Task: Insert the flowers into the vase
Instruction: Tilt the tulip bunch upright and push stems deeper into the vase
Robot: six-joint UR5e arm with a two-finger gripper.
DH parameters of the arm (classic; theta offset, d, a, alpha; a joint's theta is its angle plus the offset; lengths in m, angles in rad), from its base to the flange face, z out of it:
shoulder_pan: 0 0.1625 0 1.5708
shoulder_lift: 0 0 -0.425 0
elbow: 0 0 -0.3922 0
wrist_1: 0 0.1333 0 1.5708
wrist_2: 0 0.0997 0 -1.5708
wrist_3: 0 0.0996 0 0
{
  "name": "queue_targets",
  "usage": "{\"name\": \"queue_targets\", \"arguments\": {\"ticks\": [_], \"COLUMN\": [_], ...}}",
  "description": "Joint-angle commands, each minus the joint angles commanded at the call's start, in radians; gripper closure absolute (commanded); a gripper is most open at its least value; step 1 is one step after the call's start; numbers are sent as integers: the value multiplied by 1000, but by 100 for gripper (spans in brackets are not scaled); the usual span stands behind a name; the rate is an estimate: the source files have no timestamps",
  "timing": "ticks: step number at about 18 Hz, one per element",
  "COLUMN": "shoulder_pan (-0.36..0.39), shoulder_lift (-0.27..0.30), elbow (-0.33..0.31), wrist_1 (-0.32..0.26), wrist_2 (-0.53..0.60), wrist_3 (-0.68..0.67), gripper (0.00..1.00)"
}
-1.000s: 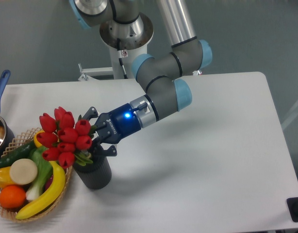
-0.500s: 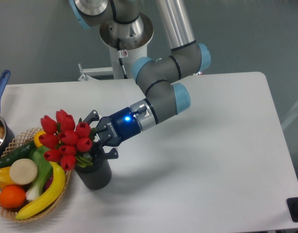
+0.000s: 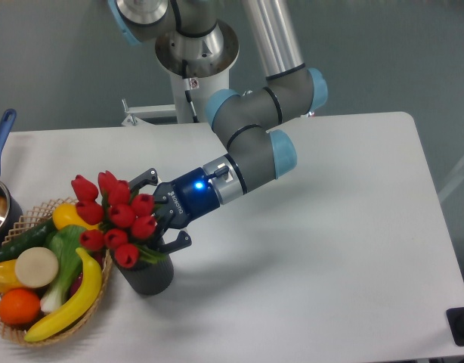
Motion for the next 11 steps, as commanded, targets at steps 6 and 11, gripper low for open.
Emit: {"name": "queue_targets", "arguments": {"ticks": [6,11], "shoulder_pan": [2,5], "shoulder_lift": [2,6], "elbow": [0,0], "wrist_1": [0,0], "wrist_2": [2,57], "wrist_3": [2,2], "gripper": [2,0]}}
